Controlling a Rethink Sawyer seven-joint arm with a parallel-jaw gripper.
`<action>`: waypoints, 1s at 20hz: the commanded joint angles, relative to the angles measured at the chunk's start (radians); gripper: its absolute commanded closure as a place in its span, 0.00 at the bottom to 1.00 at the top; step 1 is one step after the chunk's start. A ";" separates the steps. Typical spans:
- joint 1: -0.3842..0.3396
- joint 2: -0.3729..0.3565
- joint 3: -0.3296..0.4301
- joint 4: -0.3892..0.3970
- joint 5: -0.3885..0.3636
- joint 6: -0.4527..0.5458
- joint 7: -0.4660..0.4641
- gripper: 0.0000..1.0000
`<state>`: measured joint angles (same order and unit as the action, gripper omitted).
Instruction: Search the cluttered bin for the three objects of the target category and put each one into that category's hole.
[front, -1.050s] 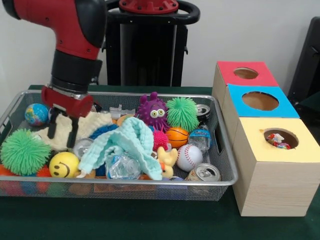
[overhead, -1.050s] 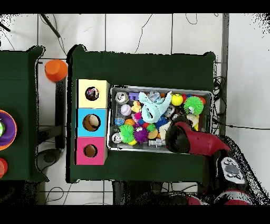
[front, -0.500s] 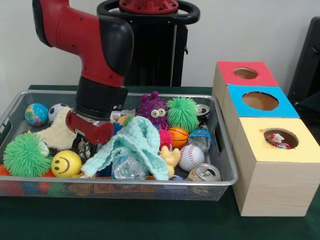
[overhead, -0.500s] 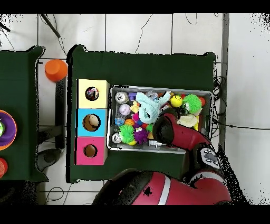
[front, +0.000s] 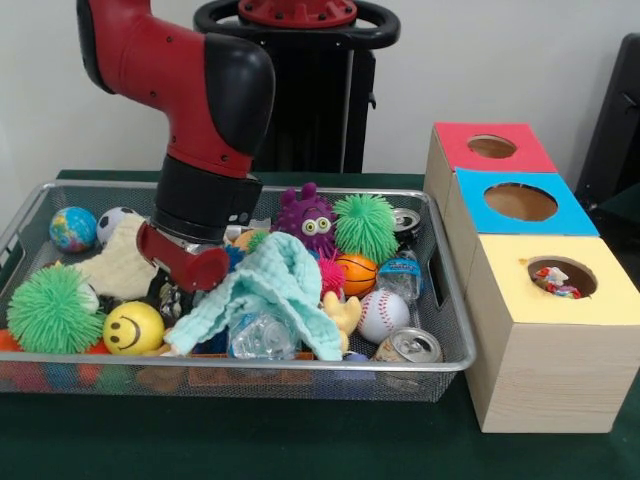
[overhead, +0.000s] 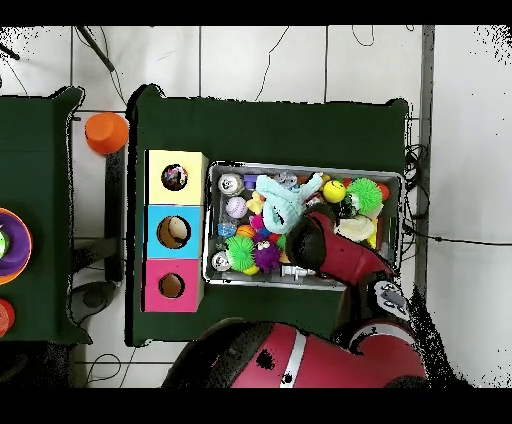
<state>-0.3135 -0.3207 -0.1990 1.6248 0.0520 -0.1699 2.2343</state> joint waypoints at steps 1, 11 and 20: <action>0.045 0.036 0.085 0.054 0.126 0.043 0.233 0.00; 0.140 -0.144 0.096 0.160 0.345 0.250 0.302 0.00; -0.003 -0.138 0.324 0.199 0.411 0.067 0.363 0.00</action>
<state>-0.2797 -0.5023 -0.0873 1.7624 0.3753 -0.0832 2.2699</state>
